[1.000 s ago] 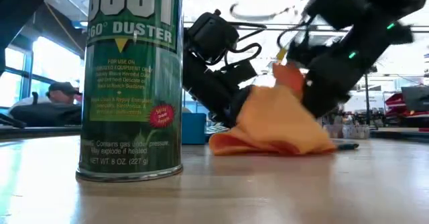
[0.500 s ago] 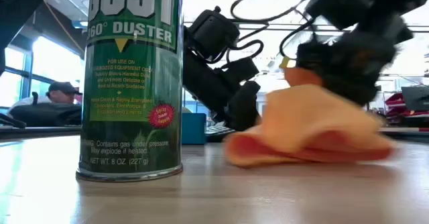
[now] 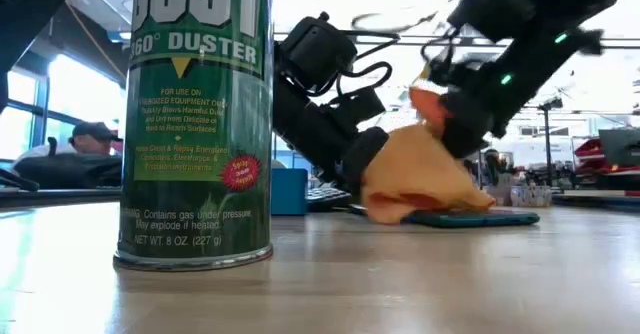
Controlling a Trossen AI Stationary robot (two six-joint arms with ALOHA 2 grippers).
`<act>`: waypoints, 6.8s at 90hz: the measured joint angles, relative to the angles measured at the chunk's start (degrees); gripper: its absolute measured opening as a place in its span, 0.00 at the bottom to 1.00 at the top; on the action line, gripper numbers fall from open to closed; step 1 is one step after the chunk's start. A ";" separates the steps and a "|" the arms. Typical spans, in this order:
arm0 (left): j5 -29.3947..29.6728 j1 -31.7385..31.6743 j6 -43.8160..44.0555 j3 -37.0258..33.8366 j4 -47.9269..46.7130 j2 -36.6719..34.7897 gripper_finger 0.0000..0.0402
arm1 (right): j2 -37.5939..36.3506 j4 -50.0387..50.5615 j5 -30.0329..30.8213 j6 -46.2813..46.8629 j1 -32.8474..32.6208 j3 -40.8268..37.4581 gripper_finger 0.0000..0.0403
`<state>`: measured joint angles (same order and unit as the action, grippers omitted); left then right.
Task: Apply microfiber cloth
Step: Wipe the front of the cellphone using microfiber cloth
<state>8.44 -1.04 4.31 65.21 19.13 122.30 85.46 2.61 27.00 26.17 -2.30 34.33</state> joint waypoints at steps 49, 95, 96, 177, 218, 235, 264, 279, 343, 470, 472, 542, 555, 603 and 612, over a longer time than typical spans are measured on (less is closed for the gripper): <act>-2.04 0.43 -0.27 0.00 0.06 -0.02 0.33 | 7.09 -7.98 -10.57 -4.03 -5.21 0.20 0.00; 0.32 -0.15 -0.08 0.02 0.31 -0.02 0.33 | 0.03 4.40 -22.90 15.83 -24.86 0.04 0.00; 0.32 -0.15 -0.08 0.02 0.35 -0.02 0.33 | 0.03 4.21 -22.95 16.11 -25.16 0.04 0.00; -0.15 10.64 -3.06 3.50 -0.48 -7.80 0.33 | -20.82 29.33 14.30 14.55 -9.01 0.09 0.00; 1.62 10.63 2.22 3.69 2.20 2.69 0.33 | -4.88 1.31 -4.54 2.18 -1.15 0.11 0.00; 1.29 10.67 2.49 3.69 2.67 3.21 0.33 | 5.18 -15.57 -14.24 -0.39 -1.06 0.13 0.00; 0.71 10.70 2.22 3.72 2.38 3.23 0.33 | 15.05 -26.80 -23.93 -0.87 -0.99 0.41 0.00; 1.22 10.62 2.54 3.71 2.25 3.24 0.33 | 14.45 -24.80 -17.45 -2.05 0.36 0.39 0.00; 1.11 10.71 2.57 3.63 1.66 3.32 0.33 | 1.81 -7.44 -10.65 -6.35 -0.45 0.04 0.00; 1.11 10.75 2.58 3.56 1.60 3.37 0.33 | 6.01 -26.43 -12.21 -3.84 -2.55 -8.46 0.00; 1.11 10.75 2.58 3.56 1.62 3.37 0.33 | 7.22 -28.39 -12.78 -4.08 -2.66 -8.46 0.00; 0.87 10.91 2.76 3.58 1.59 3.39 0.33 | 0.67 9.42 13.94 -2.74 1.15 -6.36 0.00; 0.93 10.93 2.98 3.58 1.66 3.39 0.33 | -8.26 27.34 12.02 13.33 -3.04 -6.36 0.00; 2.82 11.01 -3.07 1.89 -0.73 -9.12 0.33 | -23.64 33.28 -8.77 32.79 -25.23 -6.25 0.00; 3.31 10.95 -6.15 -2.81 2.62 -13.98 0.33 | -23.62 34.35 -14.61 34.66 -26.35 -6.21 0.00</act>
<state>11.75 9.91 -1.84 62.40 21.75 108.32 61.84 36.97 12.39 60.83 -28.65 28.12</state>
